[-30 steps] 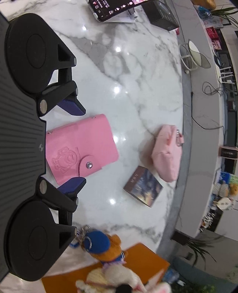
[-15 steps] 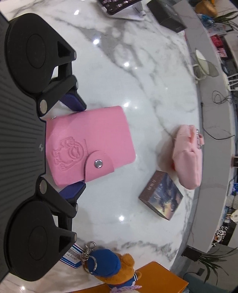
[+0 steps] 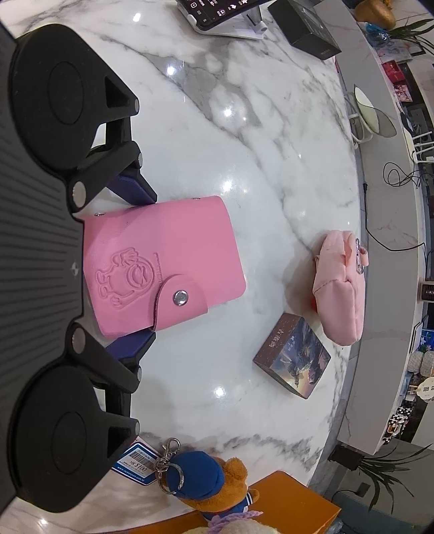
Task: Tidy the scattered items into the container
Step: 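Carry the pink wallet and crocheted bunny with both tools over the orange box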
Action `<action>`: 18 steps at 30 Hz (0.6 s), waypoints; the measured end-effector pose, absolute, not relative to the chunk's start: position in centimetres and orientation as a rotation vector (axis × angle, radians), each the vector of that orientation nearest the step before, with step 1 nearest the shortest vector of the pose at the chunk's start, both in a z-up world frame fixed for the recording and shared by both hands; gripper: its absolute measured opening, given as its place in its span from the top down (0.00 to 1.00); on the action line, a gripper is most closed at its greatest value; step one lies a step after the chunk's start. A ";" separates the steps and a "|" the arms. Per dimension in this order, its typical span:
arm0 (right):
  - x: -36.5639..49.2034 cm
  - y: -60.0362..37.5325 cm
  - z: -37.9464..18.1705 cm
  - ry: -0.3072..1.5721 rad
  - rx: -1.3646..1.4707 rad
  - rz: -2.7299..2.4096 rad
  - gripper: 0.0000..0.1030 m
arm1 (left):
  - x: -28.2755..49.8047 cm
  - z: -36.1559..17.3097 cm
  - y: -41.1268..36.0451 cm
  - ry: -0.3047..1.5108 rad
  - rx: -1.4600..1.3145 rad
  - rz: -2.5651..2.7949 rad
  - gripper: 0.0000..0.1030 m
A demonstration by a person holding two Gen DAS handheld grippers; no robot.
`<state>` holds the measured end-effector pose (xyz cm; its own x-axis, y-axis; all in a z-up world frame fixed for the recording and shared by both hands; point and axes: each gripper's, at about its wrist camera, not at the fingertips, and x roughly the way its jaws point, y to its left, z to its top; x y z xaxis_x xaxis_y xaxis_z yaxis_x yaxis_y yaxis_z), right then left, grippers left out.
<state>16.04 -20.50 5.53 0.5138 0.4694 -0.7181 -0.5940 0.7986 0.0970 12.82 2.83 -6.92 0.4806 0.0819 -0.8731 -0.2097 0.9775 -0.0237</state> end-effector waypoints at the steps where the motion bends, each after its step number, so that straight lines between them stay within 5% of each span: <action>1: 16.0 -20.5 5.6 0.807 -0.168 0.643 0.42 | 12.8 -6.8 2.9 1.053 -0.137 0.178 0.09; 18: 16.4 -23.3 8.8 0.672 -0.076 0.566 0.42 | 14.0 -0.9 1.2 0.944 -0.123 0.116 0.10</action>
